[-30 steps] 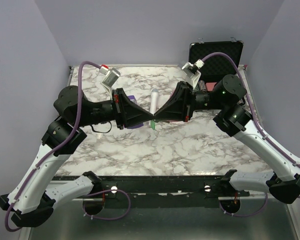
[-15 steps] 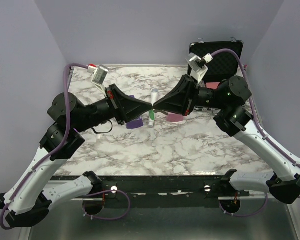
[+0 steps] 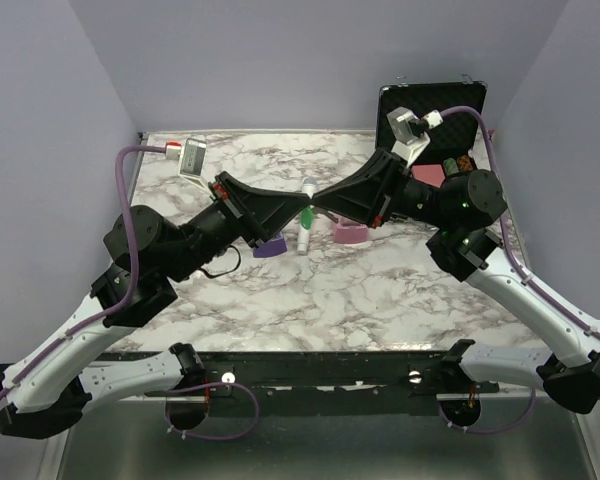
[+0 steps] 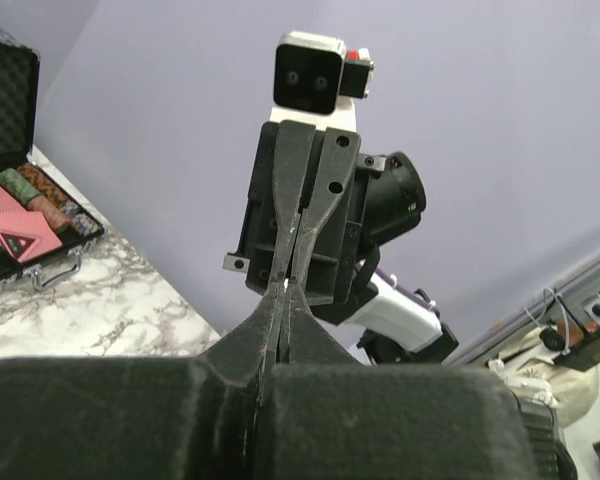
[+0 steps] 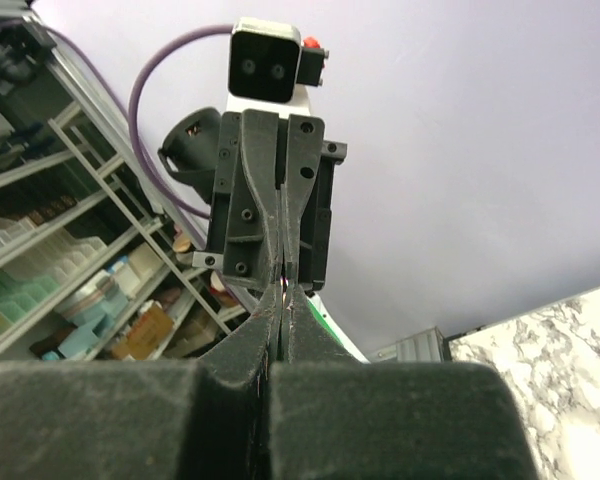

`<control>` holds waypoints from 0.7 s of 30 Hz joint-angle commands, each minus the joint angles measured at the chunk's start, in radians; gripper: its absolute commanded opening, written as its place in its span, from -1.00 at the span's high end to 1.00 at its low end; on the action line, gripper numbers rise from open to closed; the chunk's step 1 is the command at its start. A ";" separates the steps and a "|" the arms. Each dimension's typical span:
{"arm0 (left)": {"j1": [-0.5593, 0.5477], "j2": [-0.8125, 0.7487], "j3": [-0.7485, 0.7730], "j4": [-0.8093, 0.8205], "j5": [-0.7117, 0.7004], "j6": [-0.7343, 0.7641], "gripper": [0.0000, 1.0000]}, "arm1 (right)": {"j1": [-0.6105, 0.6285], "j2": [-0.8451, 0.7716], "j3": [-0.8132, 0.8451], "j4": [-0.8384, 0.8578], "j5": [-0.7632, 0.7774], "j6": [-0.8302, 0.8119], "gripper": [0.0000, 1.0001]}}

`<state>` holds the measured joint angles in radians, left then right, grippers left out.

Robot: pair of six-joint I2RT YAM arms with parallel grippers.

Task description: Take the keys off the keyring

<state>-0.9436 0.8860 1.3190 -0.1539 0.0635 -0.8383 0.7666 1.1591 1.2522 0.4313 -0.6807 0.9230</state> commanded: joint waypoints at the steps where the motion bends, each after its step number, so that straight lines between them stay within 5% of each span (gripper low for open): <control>1: -0.076 0.010 -0.069 0.071 -0.188 0.016 1.00 | 0.010 -0.027 -0.049 0.178 0.085 0.095 0.99; 21: -0.313 0.030 -0.172 0.336 -0.666 0.064 1.00 | 0.010 -0.055 -0.096 0.273 0.243 0.160 0.99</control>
<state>-1.2247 0.9073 1.1793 0.2070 -0.4423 -0.7975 0.7670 1.1320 1.1557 0.6342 -0.5205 1.0832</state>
